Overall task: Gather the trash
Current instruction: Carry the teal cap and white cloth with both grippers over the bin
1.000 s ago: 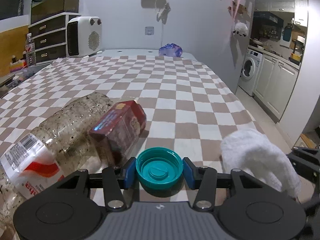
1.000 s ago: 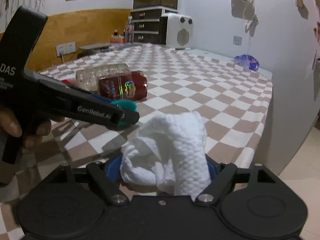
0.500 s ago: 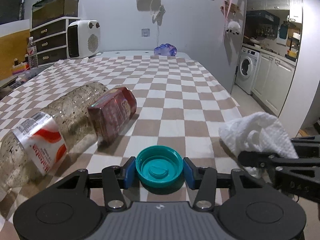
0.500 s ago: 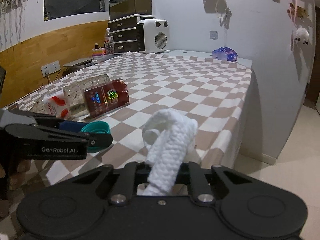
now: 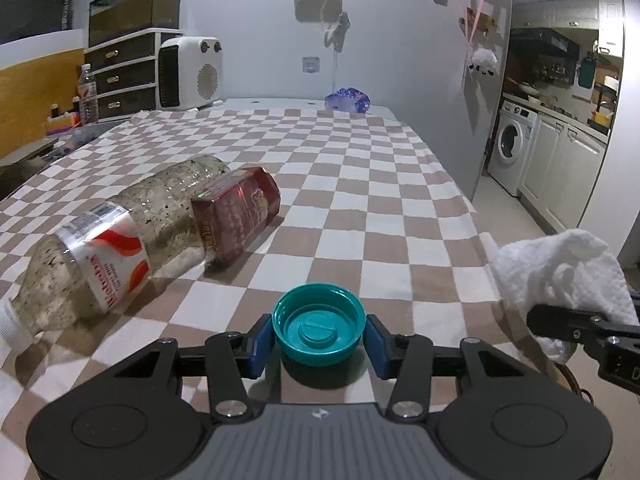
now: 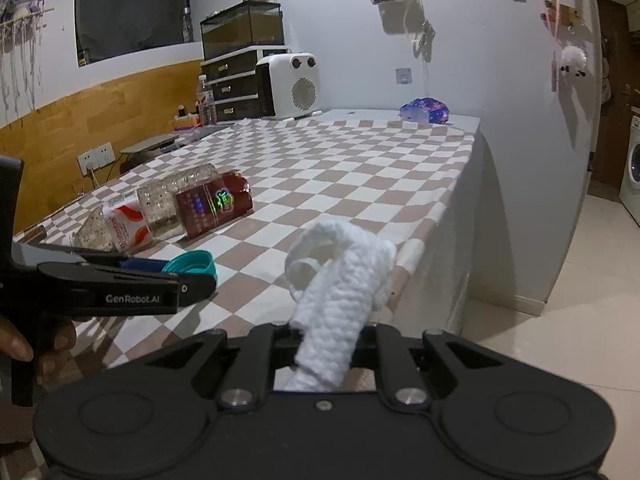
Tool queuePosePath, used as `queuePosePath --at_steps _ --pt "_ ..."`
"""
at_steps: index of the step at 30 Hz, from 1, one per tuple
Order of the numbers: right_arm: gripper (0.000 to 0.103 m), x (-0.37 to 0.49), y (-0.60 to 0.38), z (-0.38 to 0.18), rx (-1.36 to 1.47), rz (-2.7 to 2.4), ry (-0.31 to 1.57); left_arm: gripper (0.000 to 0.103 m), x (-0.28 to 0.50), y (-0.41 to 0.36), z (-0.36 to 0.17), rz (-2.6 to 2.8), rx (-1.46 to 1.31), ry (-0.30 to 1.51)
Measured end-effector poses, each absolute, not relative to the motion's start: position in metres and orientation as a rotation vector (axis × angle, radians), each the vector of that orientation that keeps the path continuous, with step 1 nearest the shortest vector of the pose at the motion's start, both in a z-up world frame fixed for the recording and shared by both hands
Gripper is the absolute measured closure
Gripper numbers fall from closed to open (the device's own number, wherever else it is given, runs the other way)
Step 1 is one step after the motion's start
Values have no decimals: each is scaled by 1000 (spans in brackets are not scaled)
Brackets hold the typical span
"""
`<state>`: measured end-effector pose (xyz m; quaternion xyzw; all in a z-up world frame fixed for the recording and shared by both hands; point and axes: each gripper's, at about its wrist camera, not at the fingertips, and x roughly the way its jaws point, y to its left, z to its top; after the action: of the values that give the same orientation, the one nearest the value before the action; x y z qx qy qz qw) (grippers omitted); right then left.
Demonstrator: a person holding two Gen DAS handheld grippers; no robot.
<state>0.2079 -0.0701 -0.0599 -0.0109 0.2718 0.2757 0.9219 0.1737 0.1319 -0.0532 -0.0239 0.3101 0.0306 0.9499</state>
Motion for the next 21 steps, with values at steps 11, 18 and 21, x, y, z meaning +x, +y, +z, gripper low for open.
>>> queuePosePath --at_steps 11,18,21 --pt "90 181 -111 -49 5 526 522 54 148 88 -30 36 -44 568" --pt "90 167 -152 -51 34 464 519 54 141 39 -23 -33 -35 549" --pt "90 161 -174 -51 46 435 516 54 142 16 -22 -65 -29 553"
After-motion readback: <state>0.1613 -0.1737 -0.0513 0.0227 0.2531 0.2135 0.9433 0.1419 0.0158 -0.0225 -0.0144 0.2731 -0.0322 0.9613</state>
